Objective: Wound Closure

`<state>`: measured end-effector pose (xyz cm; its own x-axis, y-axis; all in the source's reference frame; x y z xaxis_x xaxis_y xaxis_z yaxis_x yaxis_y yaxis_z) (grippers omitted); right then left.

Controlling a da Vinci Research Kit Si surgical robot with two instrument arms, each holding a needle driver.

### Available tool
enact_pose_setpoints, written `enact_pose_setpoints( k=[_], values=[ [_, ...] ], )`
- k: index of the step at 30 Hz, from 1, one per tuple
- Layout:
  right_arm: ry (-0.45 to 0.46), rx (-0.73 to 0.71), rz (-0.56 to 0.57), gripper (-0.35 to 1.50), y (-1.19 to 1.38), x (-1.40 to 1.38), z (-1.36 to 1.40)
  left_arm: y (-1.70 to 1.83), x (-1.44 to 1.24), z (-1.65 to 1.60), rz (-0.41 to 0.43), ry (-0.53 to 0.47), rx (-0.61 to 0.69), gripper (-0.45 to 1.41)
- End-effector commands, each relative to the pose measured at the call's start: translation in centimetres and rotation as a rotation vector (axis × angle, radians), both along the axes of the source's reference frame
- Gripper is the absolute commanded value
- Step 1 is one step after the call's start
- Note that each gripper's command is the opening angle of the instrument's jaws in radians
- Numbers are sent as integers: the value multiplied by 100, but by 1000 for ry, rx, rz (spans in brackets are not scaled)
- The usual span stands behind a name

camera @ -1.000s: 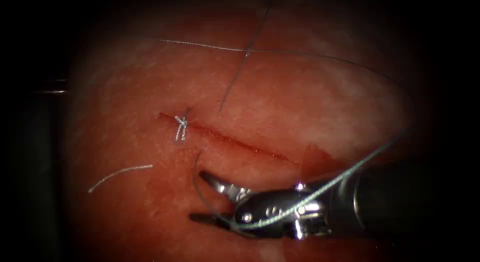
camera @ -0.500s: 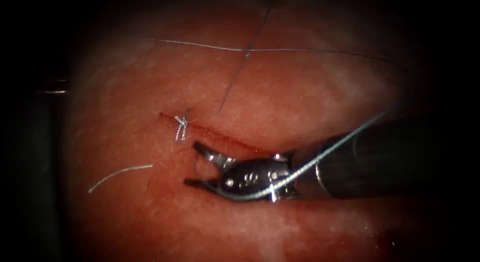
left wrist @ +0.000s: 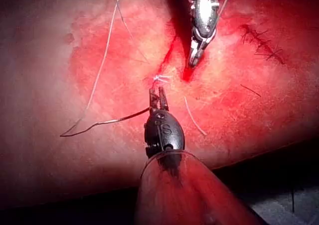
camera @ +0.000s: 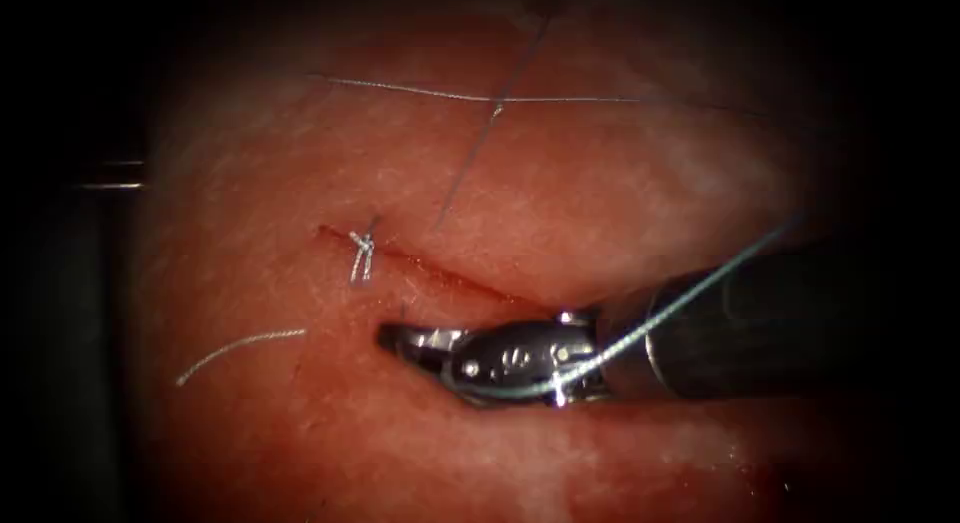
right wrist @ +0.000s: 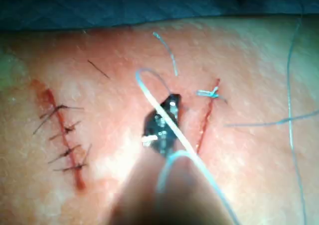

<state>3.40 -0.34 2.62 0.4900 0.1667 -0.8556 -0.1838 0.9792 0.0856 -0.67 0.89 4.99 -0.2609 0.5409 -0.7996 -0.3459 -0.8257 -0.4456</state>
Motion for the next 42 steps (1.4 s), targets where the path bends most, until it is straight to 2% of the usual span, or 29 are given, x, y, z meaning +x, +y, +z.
enact_pose_setpoints(
  k=[1, 14, 42],
  values=[
    [16, 15, -14, -35, -23, 11, -15, -12, -6, 5, 2, -4, 6, -45],
    [66, 42, -64, -35, -57, 28, -92, -13, -9, 5, 2, -5, 5, -45],
    [94, 54, -156, -35, -106, 25, -152, -13, -9, 5, 1, -4, 5, -45]
  ],
)
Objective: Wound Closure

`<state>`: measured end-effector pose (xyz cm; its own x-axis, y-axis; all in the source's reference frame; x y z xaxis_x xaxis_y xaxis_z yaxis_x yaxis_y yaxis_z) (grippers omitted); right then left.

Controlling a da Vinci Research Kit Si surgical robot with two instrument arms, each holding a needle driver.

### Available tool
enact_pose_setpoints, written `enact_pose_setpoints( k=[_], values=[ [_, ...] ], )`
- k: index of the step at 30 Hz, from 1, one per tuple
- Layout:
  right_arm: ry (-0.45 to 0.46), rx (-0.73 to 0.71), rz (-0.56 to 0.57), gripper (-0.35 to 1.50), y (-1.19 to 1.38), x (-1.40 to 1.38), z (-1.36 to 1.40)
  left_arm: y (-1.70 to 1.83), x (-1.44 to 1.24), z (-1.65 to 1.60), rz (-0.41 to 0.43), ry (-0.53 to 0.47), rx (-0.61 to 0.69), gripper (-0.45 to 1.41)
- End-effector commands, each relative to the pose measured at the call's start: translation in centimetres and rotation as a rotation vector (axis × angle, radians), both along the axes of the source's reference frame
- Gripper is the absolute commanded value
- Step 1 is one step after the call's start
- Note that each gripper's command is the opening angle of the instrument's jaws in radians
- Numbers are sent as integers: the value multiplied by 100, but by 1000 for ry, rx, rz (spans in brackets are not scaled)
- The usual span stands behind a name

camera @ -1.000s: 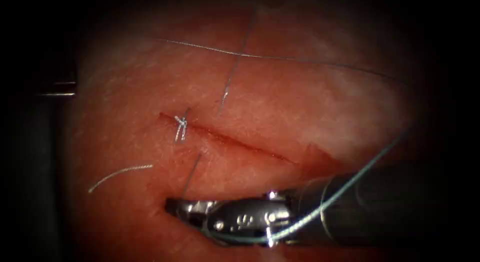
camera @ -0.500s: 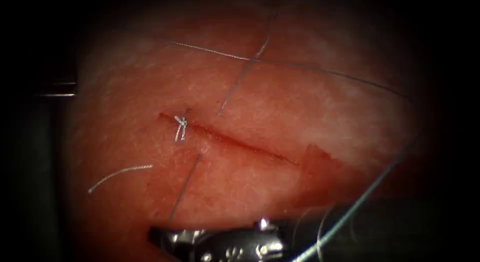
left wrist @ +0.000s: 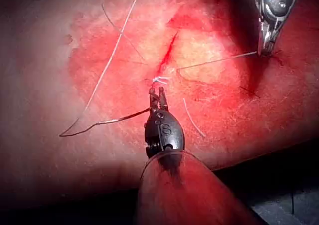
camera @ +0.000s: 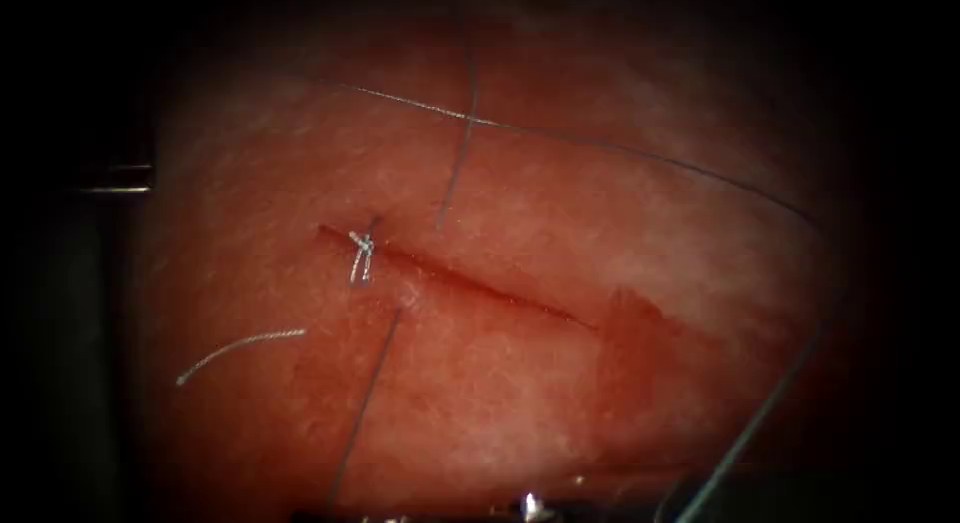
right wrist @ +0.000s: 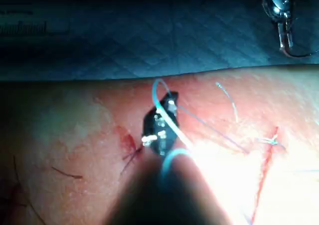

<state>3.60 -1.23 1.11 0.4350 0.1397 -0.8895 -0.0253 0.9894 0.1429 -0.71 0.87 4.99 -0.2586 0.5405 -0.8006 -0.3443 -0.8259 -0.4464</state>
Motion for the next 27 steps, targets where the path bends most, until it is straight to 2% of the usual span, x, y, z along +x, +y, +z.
enact_pose_setpoints(
  k=[1, 17, 27],
  values=[
    [7, 5, -9, -35, -19, 4, -5, -12, -6, 5, 1, -1, 5, -45],
    [32, 13, -62, -35, -49, 4, -51, -12, -6, 6, 0, -1, 4, -45],
    [26, 28, -63, -35, -48, 5, -55, -15, -19, 7, 14, -20, 8, -45]
  ],
)
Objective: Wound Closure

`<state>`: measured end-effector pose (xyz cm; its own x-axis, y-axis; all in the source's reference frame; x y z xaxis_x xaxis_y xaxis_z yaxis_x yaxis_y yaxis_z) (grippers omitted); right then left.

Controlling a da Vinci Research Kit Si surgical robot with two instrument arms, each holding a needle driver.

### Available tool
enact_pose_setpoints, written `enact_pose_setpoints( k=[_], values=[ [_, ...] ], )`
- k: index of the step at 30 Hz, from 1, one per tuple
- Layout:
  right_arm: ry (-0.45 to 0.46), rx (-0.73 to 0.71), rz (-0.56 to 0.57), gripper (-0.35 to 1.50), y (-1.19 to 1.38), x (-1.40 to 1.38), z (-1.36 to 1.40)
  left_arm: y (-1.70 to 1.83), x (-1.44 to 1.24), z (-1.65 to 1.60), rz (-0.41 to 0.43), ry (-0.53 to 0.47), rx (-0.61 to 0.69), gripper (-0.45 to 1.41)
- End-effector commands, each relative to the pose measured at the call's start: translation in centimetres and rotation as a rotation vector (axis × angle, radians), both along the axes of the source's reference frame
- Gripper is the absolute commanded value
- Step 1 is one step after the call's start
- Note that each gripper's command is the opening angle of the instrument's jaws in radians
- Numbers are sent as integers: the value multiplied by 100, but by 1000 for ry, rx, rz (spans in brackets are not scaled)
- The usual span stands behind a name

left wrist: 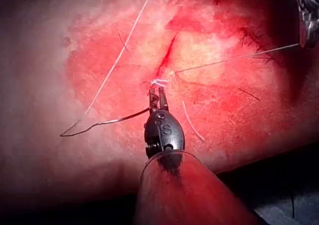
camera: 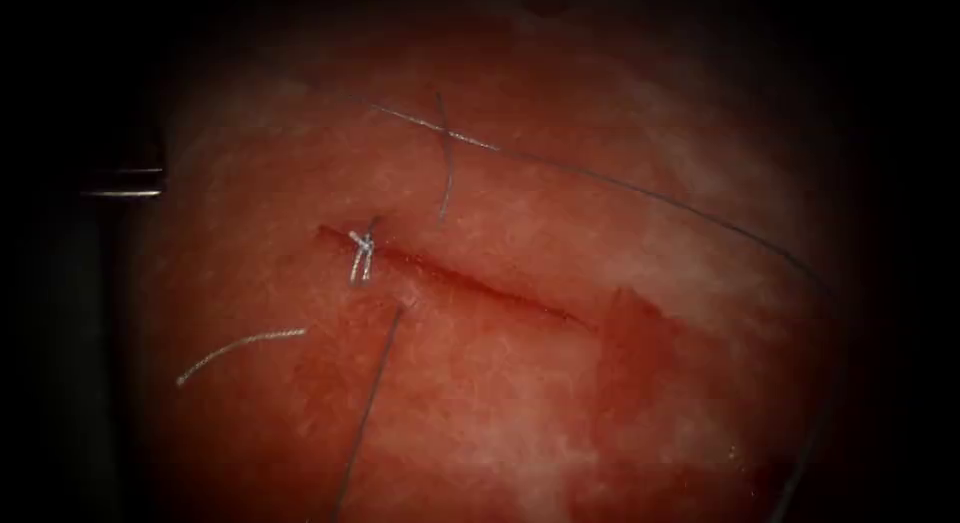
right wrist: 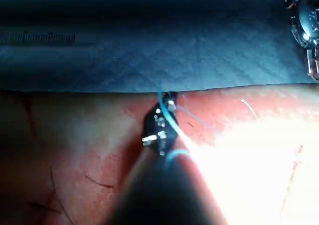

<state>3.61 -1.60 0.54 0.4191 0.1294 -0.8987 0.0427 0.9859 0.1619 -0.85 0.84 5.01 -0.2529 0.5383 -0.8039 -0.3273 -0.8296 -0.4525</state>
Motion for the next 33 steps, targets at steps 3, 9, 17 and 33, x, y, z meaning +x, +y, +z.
enact_pose_setpoints(
  k=[3, 9, 17, 33],
  values=[
    [8, 0, 41, 74, -5, 4, 7, -14, -16, 4, 7, -19, 9, -45],
    [-38, -33, 124, 138, 14, -11, 22, -14, -50, 4, 33, -51, 7, -45],
    [-114, -54, 194, 138, 37, -65, 48, 6, -112, 24, 102, -76, -8, -45],
    [-204, -83, 287, 136, 42, -127, 98, 42, -121, 118, 117, 21, -48, -45]
  ],
)
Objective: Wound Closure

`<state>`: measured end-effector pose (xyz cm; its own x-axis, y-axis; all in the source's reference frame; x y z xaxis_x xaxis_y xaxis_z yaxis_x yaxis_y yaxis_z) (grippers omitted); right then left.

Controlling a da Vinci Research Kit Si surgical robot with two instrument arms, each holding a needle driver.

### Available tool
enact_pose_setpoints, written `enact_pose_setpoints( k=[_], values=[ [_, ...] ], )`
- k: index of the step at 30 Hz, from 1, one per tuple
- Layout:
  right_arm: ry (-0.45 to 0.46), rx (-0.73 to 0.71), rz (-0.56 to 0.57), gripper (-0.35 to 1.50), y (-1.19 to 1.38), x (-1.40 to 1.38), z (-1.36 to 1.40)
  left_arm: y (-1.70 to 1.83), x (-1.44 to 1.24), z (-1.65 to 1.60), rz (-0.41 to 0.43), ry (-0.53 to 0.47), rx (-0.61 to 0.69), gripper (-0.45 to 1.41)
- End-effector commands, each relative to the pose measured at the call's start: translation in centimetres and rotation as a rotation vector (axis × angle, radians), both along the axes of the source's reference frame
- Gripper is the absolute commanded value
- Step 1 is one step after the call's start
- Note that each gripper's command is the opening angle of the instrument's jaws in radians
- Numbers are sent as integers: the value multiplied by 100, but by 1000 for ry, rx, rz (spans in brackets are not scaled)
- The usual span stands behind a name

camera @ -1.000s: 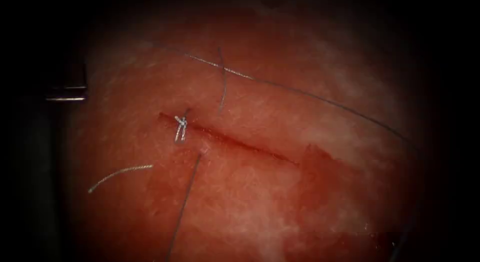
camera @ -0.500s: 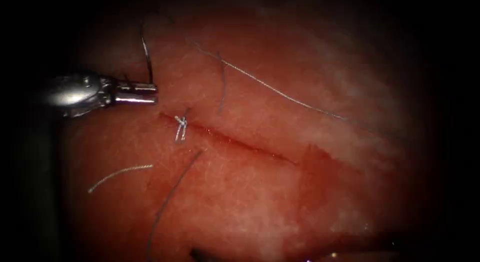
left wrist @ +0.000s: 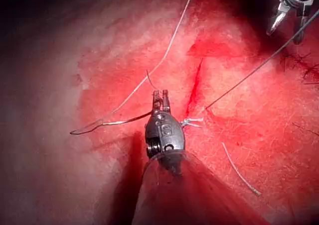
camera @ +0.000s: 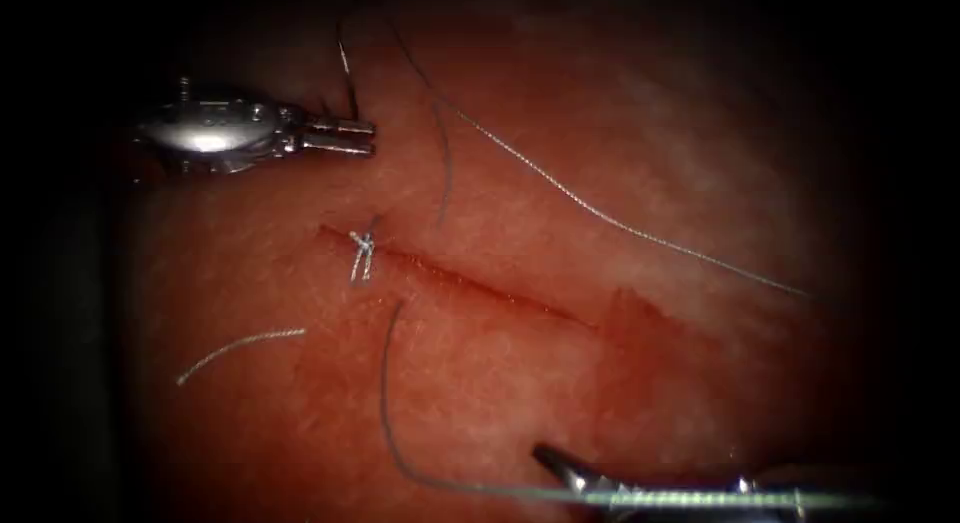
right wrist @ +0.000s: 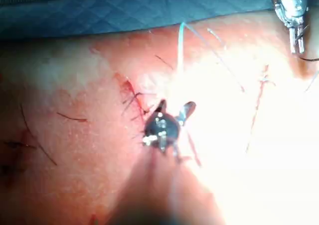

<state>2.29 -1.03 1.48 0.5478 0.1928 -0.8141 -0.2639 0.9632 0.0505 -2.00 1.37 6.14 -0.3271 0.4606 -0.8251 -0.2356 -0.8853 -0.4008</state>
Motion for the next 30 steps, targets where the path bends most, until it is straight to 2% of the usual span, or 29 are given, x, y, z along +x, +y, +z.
enact_pose_setpoints(
  k=[1, 7, 8, 10, 11, 14, 16, 17, 22, 24, 28, 30],
  values=[
    [1, 7, -1, 136, -14, 5, 6, -9, -5, 10, -3, 9, 7, -45],
    [5, 8, -4, 136, -18, 7, 4, -3, 4, 41, -52, 70, 30, -45],
    [7, 9, -6, 136, -19, 8, 3, -2, 7, 44, -63, 74, 42, -30],
    [9, 9, -7, 136, -21, 9, 1, -2, 14, 50, -99, 93, 68, 12],
    [9, 9, -7, 136, -21, 10, 0, -2, 17, 52, -120, 99, 90, 22],
    [11, 10, -8, 136, -21, 11, 1, -2, 29, 52, -207, 122, 185, 69],
    [11, 9, -7, 136, -21, 11, 2, -2, 41, 47, -237, 142, 204, 98],
    [10, 9, -7, 136, -22, 12, 2, -1, 47, 44, -243, 150, 205, 105],
    [16, 7, -11, 136, -25, 15, 5, -3, 90, 27, -250, 180, 210, 115],
    [18, 7, -13, 136, -26, 16, 6, -3, 108, 22, -245, 185, 211, 113],
    [18, 7, -13, 136, -26, 16, 5, -13, 138, 10, -262, 219, 205, 74],
    [17, 7, -12, 135, -25, 17, 6, -28, 137, -2, -253, 212, 218, 68]
  ],
)
